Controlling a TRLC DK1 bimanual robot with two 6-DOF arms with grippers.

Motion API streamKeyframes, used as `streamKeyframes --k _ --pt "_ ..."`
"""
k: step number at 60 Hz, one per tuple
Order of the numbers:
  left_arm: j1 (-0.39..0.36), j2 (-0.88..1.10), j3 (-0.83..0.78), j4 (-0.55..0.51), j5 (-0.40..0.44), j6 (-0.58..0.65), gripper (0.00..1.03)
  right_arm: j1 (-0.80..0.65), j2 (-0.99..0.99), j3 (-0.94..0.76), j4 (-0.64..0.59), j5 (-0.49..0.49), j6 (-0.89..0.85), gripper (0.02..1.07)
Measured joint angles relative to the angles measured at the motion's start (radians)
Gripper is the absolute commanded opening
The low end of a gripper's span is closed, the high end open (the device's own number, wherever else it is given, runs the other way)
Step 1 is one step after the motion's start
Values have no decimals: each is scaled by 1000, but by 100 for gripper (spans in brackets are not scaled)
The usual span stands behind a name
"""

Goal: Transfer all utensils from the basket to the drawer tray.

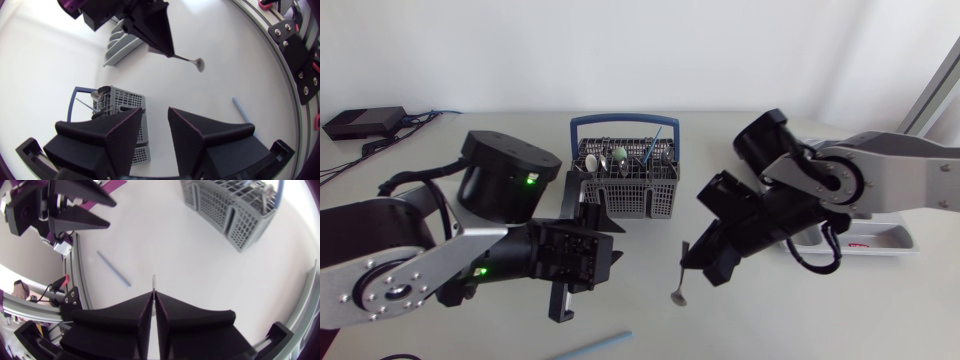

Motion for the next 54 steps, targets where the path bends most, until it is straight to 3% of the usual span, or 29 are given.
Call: streamKeyframes --k 19,26,36,54 --pt "32 -16 -56 -59 -3 -82 40 -502 -3 -19 10 -172 77 12" --pt "35 -3 -56 -121 -3 -91 40 -726 58 -14 10 -254 86 12" --pt "35 2 -76 -128 -3 -99 40 -1015 145 9 5 -306 84 12" --pt "30 -4 -105 -128 -3 -109 40 -1275 256 100 13 -331 66 12"
